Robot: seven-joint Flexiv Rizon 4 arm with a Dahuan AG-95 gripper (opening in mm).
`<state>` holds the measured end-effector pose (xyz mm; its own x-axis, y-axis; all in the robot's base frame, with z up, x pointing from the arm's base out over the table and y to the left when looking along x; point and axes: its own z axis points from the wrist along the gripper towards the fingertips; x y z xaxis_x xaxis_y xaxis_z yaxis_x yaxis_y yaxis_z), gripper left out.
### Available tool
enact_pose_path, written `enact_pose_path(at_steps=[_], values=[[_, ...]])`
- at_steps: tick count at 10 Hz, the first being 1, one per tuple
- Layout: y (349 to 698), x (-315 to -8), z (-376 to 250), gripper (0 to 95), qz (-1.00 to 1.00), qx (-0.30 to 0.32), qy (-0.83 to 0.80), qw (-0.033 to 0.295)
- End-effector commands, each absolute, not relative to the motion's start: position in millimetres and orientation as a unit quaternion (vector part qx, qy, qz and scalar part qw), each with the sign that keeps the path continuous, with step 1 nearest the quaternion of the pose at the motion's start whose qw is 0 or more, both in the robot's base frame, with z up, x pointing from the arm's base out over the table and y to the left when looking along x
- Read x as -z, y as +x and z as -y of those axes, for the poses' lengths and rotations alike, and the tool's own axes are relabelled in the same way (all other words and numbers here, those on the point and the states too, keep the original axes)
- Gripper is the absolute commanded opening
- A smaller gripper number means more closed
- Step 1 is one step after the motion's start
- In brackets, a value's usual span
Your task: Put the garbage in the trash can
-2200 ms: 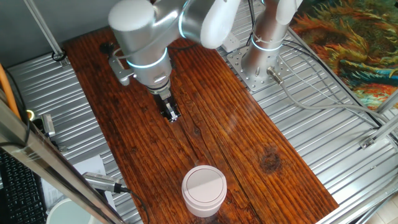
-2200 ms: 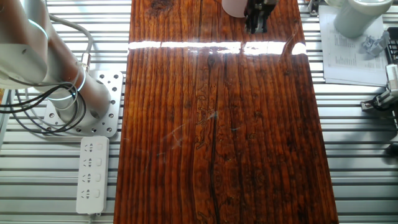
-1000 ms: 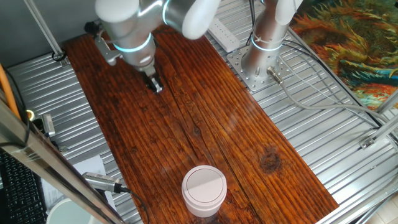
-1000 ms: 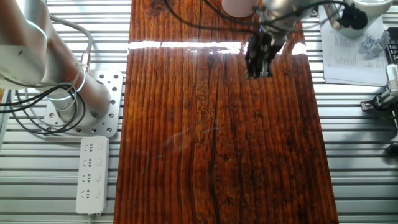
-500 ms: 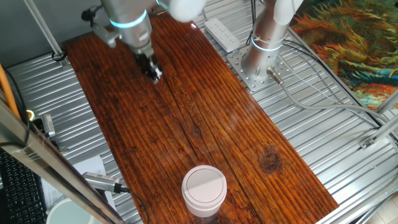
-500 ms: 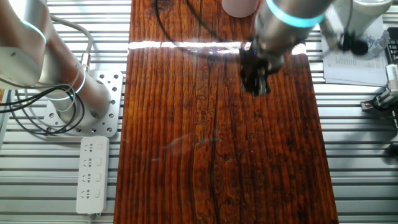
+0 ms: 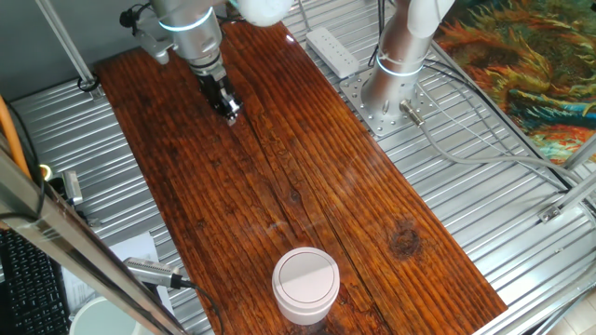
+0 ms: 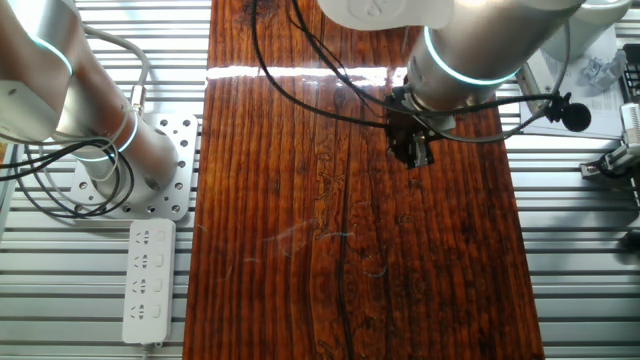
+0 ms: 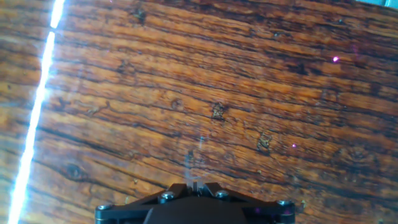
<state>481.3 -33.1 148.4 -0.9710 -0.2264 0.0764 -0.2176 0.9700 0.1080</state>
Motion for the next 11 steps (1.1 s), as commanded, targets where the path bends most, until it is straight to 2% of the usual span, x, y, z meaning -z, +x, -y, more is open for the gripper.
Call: enact_pose_path(at_steps=[1, 11], values=[[480.4, -150.1, 32.2, 0.0, 0.996, 0.007, 0.084, 0.035], [482.8, -148.2, 31.6, 0.0, 0.996, 0.004, 0.083, 0.028]])
